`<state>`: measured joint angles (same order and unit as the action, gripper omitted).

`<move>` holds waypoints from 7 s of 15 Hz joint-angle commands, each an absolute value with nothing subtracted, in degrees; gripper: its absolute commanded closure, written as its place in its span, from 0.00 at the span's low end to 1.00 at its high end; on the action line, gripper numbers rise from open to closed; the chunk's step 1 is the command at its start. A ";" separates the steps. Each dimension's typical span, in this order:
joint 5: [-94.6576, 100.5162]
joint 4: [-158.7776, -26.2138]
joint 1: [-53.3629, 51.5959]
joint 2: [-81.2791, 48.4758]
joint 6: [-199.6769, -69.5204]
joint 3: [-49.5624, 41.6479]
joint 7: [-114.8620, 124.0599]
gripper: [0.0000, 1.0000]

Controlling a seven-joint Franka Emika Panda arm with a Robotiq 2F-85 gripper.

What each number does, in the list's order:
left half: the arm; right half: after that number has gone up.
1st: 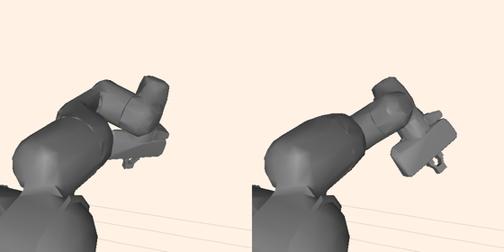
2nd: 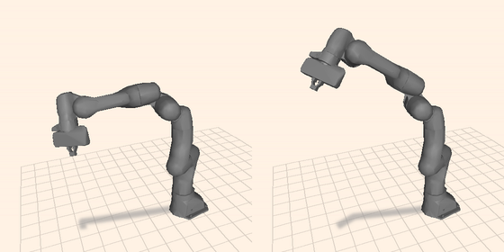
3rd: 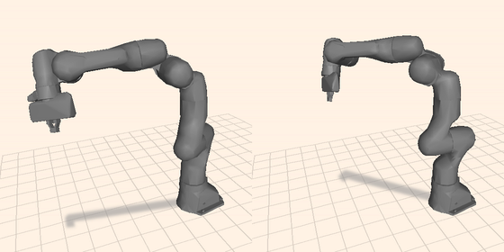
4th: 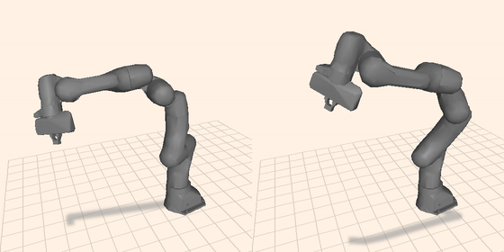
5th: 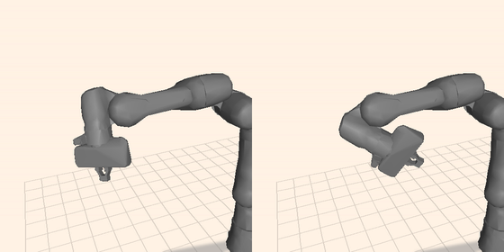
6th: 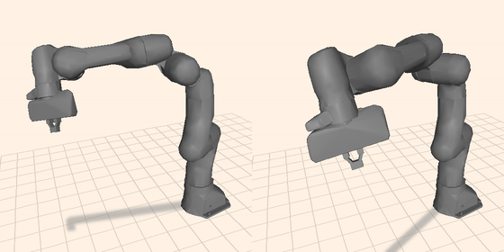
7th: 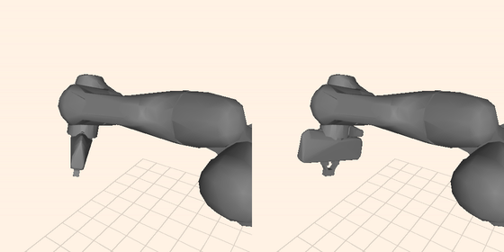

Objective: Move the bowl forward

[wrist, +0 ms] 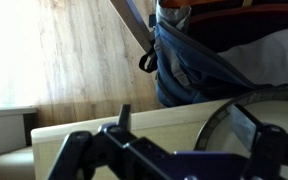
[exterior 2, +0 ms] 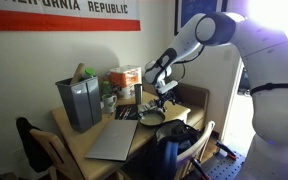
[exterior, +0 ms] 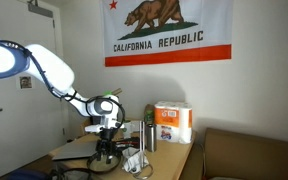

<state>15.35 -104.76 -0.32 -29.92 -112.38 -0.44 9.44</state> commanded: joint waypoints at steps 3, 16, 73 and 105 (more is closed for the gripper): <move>15.21 -97.26 -3.39 -38.20 -114.49 -2.57 13.07 0.00; 13.57 -99.23 -4.38 -39.35 -119.00 -5.50 19.00 0.54; 3.78 -99.70 -2.09 -40.55 -133.15 -2.47 8.36 0.95; 1.42 -101.22 5.31 -32.37 -84.62 5.86 -37.96 0.95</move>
<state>3.01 -100.59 3.95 -33.22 -91.47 4.76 -33.89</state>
